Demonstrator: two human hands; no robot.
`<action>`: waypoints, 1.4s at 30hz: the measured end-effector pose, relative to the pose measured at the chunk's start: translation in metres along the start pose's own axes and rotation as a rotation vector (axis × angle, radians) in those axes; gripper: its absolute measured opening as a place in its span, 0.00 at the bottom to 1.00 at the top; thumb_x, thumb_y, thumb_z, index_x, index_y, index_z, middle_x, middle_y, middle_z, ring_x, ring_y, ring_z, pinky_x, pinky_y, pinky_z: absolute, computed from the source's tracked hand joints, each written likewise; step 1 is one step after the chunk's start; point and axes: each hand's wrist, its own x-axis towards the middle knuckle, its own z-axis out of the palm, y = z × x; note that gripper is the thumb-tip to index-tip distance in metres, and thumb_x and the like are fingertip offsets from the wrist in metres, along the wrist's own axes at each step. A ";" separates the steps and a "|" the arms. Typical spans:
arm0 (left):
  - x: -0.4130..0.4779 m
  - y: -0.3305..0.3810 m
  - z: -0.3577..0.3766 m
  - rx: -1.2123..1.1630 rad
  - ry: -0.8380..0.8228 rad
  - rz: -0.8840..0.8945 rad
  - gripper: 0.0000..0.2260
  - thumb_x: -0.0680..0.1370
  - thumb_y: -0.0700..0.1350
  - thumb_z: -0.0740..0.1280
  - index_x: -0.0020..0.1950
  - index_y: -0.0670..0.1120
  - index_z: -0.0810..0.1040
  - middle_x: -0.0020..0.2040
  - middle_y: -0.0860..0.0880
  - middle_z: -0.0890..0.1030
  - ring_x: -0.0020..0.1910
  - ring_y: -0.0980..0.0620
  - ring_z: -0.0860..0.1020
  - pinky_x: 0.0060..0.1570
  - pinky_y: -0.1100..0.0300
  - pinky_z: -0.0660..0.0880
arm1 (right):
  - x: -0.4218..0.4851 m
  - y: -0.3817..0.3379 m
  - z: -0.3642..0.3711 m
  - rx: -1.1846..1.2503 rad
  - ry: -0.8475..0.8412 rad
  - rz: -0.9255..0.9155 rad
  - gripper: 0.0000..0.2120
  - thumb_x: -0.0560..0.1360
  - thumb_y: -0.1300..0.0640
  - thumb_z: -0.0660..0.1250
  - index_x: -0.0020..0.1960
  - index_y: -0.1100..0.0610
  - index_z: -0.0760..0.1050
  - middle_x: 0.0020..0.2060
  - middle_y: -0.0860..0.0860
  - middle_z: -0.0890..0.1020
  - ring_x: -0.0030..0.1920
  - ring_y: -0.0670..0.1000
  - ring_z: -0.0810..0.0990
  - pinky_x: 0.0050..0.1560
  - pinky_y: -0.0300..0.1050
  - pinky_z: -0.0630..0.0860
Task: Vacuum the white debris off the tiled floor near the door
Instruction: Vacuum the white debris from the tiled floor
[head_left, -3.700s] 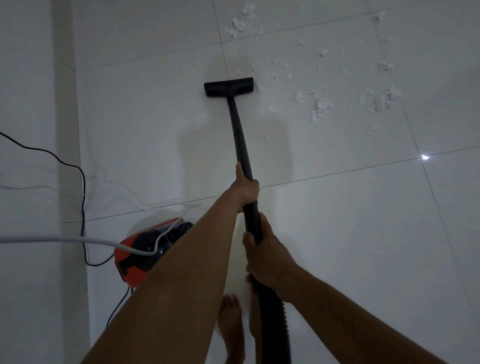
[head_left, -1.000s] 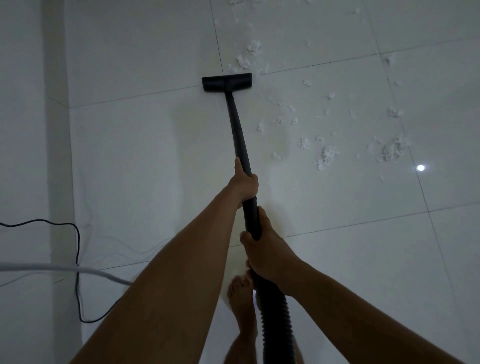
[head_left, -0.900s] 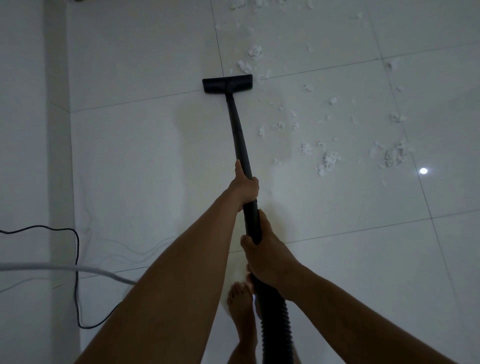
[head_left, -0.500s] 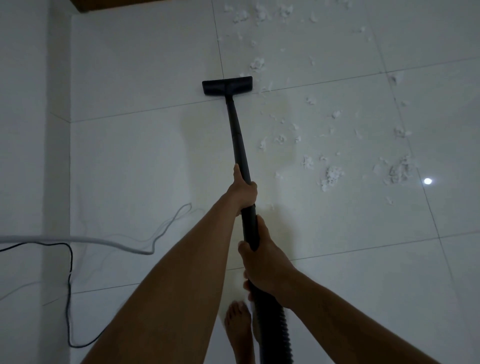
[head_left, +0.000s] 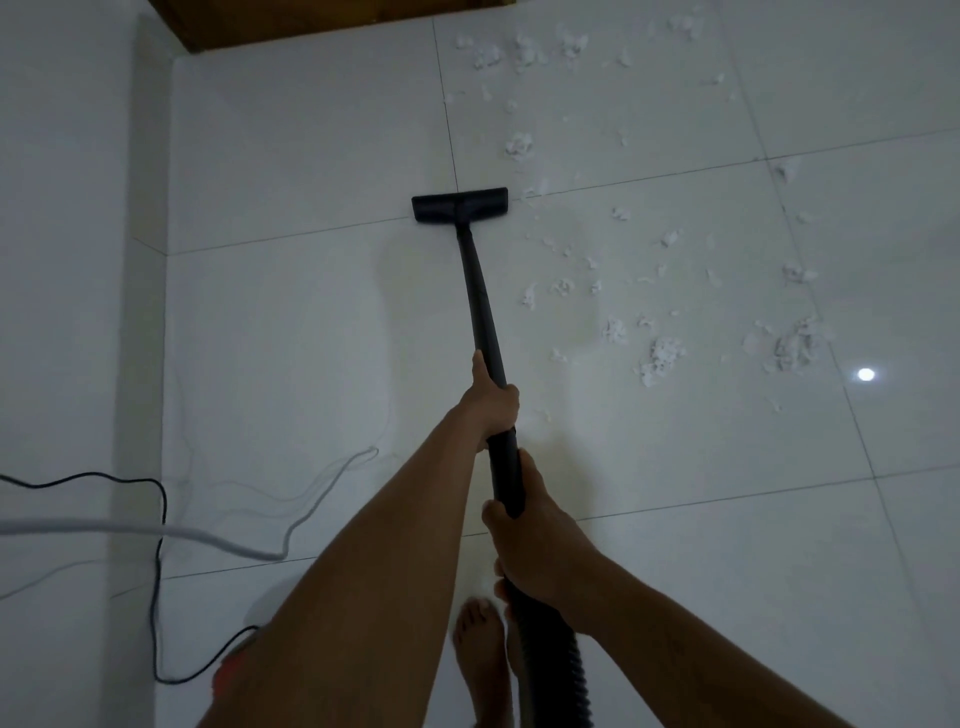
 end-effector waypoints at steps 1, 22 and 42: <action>-0.006 -0.001 0.002 -0.004 -0.006 -0.007 0.35 0.85 0.45 0.57 0.80 0.59 0.33 0.74 0.42 0.68 0.59 0.42 0.76 0.62 0.46 0.76 | -0.006 0.001 -0.001 -0.006 0.001 0.002 0.34 0.85 0.52 0.58 0.81 0.35 0.44 0.51 0.58 0.80 0.33 0.50 0.80 0.33 0.43 0.81; 0.011 0.058 -0.023 0.008 -0.005 -0.058 0.35 0.85 0.45 0.56 0.80 0.59 0.33 0.71 0.42 0.70 0.57 0.43 0.76 0.61 0.45 0.77 | 0.010 -0.059 -0.033 -0.059 -0.019 -0.016 0.32 0.85 0.50 0.58 0.82 0.37 0.44 0.55 0.58 0.81 0.35 0.51 0.81 0.26 0.38 0.76; 0.087 0.153 -0.094 -0.015 0.016 -0.037 0.34 0.85 0.44 0.56 0.81 0.58 0.35 0.67 0.45 0.71 0.43 0.51 0.74 0.47 0.52 0.75 | 0.070 -0.180 -0.065 0.022 -0.011 -0.012 0.33 0.85 0.54 0.58 0.82 0.37 0.46 0.44 0.57 0.80 0.25 0.48 0.78 0.23 0.39 0.74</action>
